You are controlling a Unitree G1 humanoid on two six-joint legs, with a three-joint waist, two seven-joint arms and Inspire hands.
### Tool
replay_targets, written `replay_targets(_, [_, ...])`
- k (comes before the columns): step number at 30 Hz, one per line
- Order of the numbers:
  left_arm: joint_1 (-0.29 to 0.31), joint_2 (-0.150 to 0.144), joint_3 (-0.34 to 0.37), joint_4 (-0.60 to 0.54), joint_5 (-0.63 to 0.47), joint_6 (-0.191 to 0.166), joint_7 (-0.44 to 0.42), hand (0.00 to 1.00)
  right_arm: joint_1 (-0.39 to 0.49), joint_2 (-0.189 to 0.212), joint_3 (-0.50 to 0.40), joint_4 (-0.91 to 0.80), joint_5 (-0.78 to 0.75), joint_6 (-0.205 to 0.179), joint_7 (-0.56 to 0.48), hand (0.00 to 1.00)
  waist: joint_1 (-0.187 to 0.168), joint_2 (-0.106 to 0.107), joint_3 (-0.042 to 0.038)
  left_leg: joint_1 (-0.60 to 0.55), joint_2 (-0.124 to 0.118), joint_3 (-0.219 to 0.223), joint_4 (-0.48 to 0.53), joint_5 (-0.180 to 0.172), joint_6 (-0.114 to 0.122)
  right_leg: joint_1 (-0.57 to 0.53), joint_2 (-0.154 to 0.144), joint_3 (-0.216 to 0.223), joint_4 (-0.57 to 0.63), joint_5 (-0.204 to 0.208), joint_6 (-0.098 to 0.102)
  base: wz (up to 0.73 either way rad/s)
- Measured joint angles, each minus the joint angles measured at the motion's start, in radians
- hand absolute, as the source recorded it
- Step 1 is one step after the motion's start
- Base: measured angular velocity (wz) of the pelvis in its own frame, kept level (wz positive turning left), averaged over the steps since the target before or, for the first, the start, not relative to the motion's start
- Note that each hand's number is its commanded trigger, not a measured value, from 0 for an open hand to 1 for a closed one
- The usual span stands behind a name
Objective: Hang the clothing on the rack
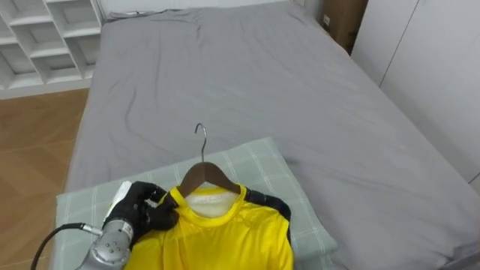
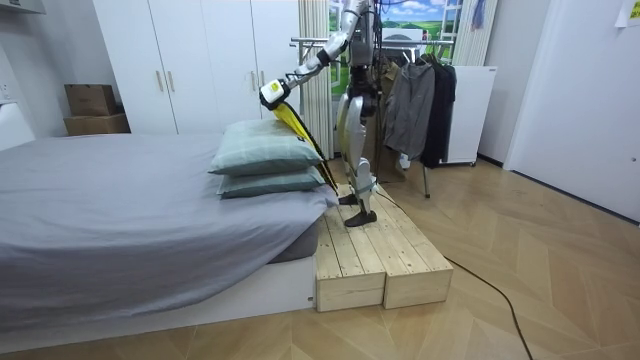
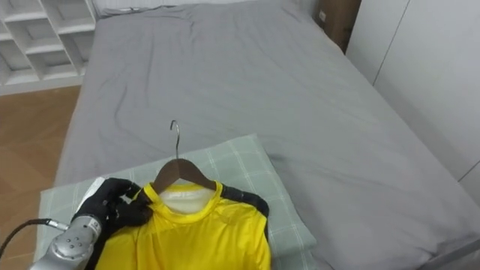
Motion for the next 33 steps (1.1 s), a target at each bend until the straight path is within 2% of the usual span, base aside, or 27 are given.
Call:
replay_targets(5, [0.011,-0.002,-0.002,-0.079,0.000,0.000,0.000,0.98,0.032,0.000,0.000,-0.032,-0.001,-0.005,-0.001,0.00,0.021,0.000,-0.0004,0.000,-0.003,-0.009,-0.002,0.000,0.000,0.006,0.000,-0.001,-0.006,0.000,0.000,0.05])
replay_targets(9, [0.026,-0.009,-0.004,-0.166,0.000,-0.008,0.004,0.97,0.033,0.000,0.000,-0.033,0.000,-0.005,-0.001,0.00,0.022,0.000,-0.0005,0.011,-0.004,-0.026,-0.002,0.000,0.000,0.030,0.000,-0.019,-0.012,0.000,0.000,0.12])
replay_targets(22, [0.043,-0.018,-0.011,-0.239,0.000,-0.012,0.027,1.00,0.028,0.000,-0.004,-0.027,0.005,-0.002,-0.010,0.00,0.022,0.006,-0.0080,0.051,-0.004,-0.033,-0.015,0.003,-0.005,0.071,0.000,-0.025,-0.014,0.000,0.000,0.02])
replay_targets(27, [0.088,-0.021,-0.011,-0.284,-0.011,-0.021,0.027,1.00,0.028,0.001,-0.010,-0.027,0.005,0.002,-0.009,0.00,0.019,-0.002,-0.0165,0.070,-0.005,-0.030,-0.017,0.003,-0.005,0.088,0.000,-0.022,-0.015,-0.003,0.002,-0.01])
replay_targets(33, [0.098,-0.035,-0.011,-0.331,-0.011,-0.021,0.027,1.00,0.022,0.001,-0.010,-0.028,0.006,0.016,0.002,0.00,0.026,-0.016,-0.0150,0.070,-0.005,-0.030,-0.014,0.003,-0.005,0.091,0.000,-0.021,-0.015,-0.003,0.001,0.00])
